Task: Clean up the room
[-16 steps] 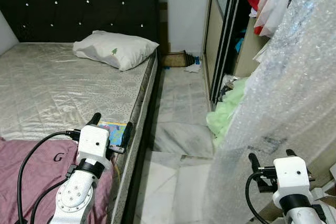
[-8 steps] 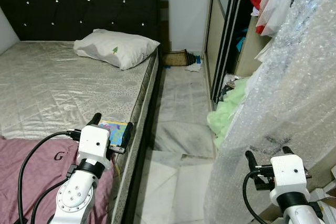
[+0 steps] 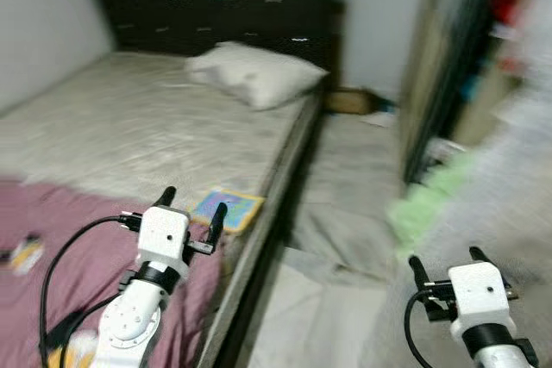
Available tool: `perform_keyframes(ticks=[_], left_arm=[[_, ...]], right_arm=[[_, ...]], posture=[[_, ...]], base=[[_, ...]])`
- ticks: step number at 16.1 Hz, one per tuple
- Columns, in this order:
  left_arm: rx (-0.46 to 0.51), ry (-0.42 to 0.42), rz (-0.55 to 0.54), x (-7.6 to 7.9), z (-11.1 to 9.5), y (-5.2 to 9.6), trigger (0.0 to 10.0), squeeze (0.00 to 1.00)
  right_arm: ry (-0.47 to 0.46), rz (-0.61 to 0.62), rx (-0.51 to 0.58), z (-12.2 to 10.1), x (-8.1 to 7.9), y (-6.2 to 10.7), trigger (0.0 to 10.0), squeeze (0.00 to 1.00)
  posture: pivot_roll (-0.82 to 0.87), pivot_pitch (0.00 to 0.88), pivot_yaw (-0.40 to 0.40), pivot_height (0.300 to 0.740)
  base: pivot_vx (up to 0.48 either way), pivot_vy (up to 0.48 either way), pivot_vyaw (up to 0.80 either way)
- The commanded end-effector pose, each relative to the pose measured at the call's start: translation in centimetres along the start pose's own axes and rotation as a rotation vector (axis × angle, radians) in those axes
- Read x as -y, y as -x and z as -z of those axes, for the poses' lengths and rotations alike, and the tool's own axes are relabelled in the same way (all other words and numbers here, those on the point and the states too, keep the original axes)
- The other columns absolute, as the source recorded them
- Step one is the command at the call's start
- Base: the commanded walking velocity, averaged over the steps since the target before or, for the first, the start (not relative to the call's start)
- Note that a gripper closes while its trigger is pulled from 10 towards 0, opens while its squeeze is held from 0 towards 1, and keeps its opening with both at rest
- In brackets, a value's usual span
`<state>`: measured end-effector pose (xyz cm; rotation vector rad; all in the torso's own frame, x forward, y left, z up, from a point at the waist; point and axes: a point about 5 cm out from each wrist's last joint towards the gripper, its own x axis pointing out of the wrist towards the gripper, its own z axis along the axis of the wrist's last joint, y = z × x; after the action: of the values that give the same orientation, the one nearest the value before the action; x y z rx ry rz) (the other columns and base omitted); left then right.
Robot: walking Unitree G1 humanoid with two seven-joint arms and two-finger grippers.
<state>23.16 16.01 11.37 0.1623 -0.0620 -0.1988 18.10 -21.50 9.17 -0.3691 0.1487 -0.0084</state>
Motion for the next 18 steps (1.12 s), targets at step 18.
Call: perform_keyframes(ticks=[18], left_arm=[[0.011, -0.005, 0.029, 0.3, 0.0, -0.8, 10.0, 0.00]], right_arm=[[0.021, -0.059, 0.121, -2.2, -0.8, -0.7, 10.0, 0.00]], posture=[[-0.07, 0.000, 0.029, 0.740]], base=[[0.000, 0.000, 0.68]])
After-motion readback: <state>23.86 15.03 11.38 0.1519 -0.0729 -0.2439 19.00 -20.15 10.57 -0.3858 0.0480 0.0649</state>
